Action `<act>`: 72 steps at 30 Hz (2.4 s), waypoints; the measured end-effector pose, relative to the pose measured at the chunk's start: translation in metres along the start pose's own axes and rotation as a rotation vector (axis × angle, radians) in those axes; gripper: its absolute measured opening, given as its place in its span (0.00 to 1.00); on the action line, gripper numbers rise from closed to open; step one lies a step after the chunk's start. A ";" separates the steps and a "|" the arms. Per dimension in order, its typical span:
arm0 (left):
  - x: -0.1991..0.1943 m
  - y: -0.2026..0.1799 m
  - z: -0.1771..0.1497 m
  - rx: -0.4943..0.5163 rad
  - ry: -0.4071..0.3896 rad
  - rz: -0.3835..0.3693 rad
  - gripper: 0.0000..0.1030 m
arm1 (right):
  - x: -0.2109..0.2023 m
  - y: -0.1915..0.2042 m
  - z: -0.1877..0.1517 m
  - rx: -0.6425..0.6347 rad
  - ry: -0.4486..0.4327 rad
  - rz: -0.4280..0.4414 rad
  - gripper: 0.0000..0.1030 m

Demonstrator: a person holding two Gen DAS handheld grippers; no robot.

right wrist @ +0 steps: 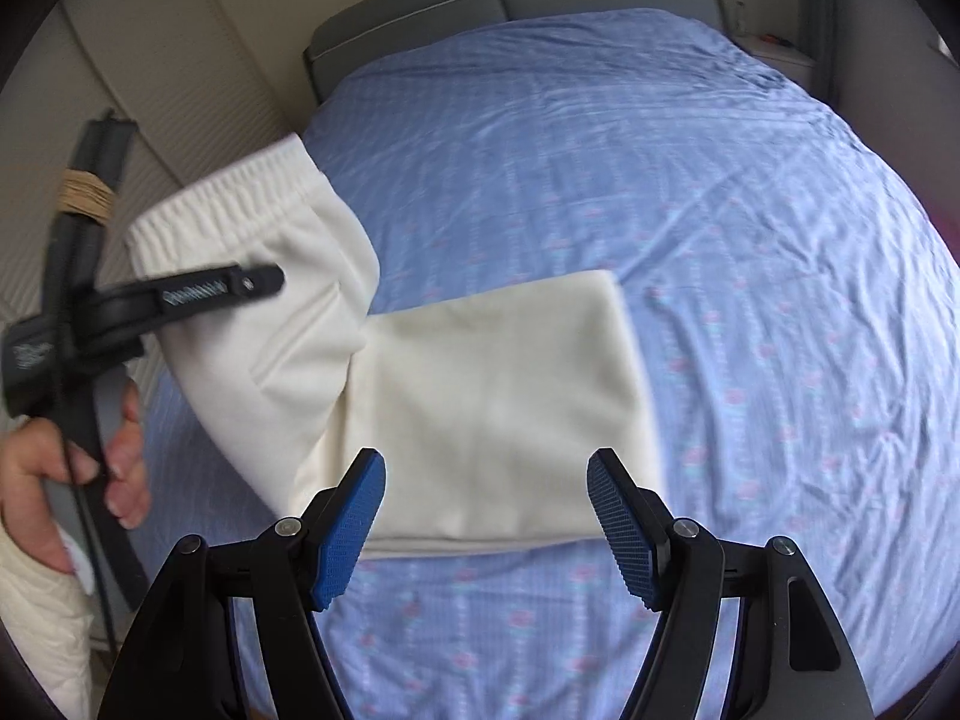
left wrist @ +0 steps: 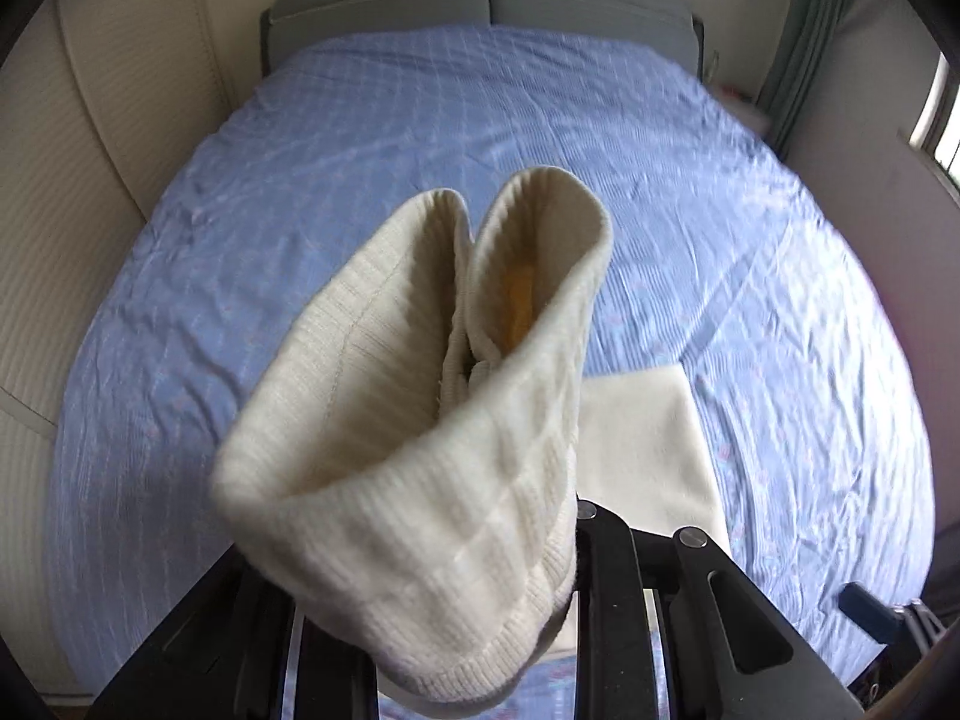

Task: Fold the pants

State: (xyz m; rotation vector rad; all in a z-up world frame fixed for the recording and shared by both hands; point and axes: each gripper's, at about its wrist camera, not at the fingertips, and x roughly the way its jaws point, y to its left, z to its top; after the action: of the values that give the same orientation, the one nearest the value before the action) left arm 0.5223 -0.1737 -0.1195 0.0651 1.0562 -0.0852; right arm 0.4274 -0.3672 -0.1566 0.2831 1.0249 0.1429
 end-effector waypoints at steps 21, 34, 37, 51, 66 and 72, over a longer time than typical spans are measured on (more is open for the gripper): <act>0.070 -0.133 -0.017 0.075 0.179 0.034 0.78 | -0.003 -0.137 -0.010 0.101 0.059 -0.014 0.69; 0.045 -0.027 -0.070 -0.081 0.204 0.121 0.79 | 0.065 -0.102 0.013 0.009 0.122 0.201 0.69; 0.051 -0.006 -0.085 -0.143 0.228 0.112 0.79 | 0.100 -0.093 0.026 0.017 0.166 0.219 0.67; 0.074 0.032 -0.112 -0.216 0.302 0.080 0.79 | 0.200 -0.079 0.043 0.113 0.358 0.302 0.23; 0.082 0.032 -0.106 -0.233 0.281 0.057 0.80 | 0.163 -0.071 0.039 -0.149 0.305 0.228 0.30; 0.085 0.023 -0.108 -0.241 0.298 0.037 0.80 | 0.136 -0.076 0.009 -0.125 0.266 0.134 0.30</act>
State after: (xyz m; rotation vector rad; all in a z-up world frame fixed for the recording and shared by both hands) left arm 0.4729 -0.1442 -0.2460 -0.1243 1.3549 0.0885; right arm 0.5042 -0.4076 -0.2870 0.2221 1.2555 0.3728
